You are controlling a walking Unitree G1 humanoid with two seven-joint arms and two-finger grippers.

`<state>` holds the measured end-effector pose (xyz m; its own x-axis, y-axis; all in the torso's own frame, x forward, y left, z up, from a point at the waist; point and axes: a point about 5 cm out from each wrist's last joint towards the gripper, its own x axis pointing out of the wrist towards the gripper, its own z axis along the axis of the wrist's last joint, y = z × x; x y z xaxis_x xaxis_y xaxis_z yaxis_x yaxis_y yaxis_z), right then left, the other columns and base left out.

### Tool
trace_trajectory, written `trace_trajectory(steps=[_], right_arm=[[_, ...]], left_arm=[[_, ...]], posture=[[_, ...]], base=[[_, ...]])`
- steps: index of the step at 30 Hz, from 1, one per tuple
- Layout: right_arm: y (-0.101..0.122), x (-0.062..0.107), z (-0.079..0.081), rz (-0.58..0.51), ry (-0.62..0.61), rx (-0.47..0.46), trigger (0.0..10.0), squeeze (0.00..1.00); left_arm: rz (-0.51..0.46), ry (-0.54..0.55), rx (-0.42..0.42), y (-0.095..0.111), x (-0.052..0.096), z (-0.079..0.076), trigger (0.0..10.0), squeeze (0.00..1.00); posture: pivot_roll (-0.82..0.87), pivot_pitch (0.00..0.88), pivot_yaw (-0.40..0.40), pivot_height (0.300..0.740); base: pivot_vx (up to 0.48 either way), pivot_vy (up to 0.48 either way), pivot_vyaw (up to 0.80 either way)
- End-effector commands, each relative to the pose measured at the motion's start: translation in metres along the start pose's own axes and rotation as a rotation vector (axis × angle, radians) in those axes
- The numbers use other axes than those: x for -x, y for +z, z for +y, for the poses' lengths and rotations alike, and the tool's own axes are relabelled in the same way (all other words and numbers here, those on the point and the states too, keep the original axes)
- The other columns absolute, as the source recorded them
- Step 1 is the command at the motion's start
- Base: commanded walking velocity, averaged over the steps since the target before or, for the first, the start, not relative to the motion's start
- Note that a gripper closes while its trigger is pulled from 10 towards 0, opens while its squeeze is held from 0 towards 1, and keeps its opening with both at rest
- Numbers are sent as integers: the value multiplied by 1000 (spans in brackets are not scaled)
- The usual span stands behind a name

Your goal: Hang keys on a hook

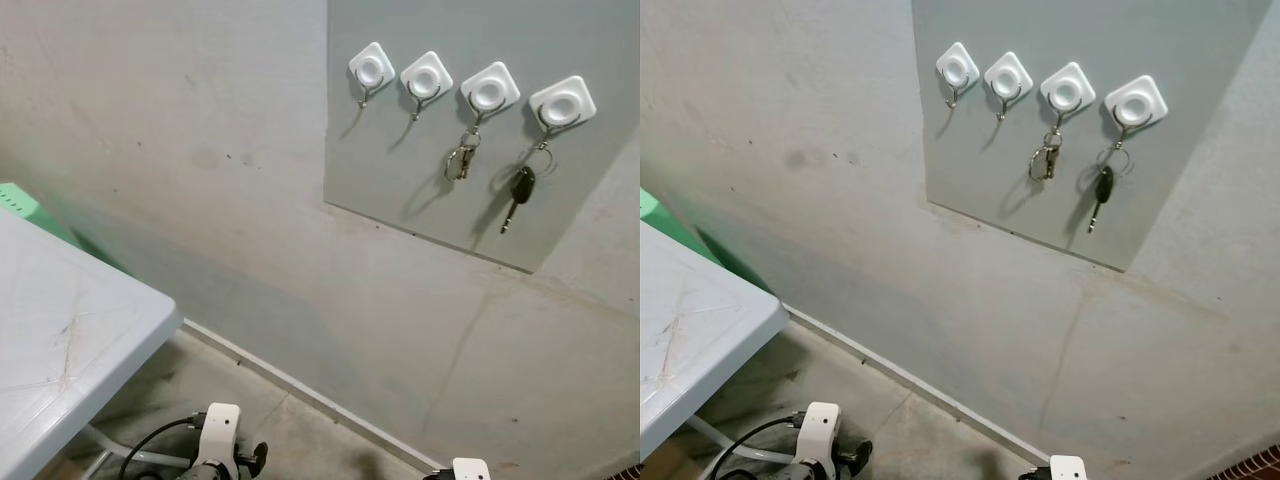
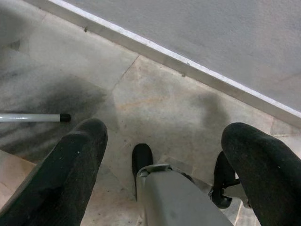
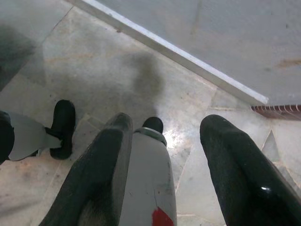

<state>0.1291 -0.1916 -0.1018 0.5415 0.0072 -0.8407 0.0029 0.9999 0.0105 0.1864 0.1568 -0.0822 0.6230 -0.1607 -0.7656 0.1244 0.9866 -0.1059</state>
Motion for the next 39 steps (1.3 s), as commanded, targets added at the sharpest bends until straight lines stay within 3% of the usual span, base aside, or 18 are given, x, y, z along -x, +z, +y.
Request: trace_trajectory(steps=[1,14,39], right_arm=[[-4,0,2,21,13,8,10000,0],[0,-1,3,21,27,50,10000,0],[0,-2,7,20,26,34,10000,0]], left_arm=[[7,13,2,-2,1,3,10000,0],[41,28,11,-14,4,7,10000,0],[89,54,31,-21,6,9,10000,0]], posture=[[125,0,2,740],[134,0,-10,740],[134,0,-5,740]], base=[[0,0,800],[0,0,800],[0,0,800]])
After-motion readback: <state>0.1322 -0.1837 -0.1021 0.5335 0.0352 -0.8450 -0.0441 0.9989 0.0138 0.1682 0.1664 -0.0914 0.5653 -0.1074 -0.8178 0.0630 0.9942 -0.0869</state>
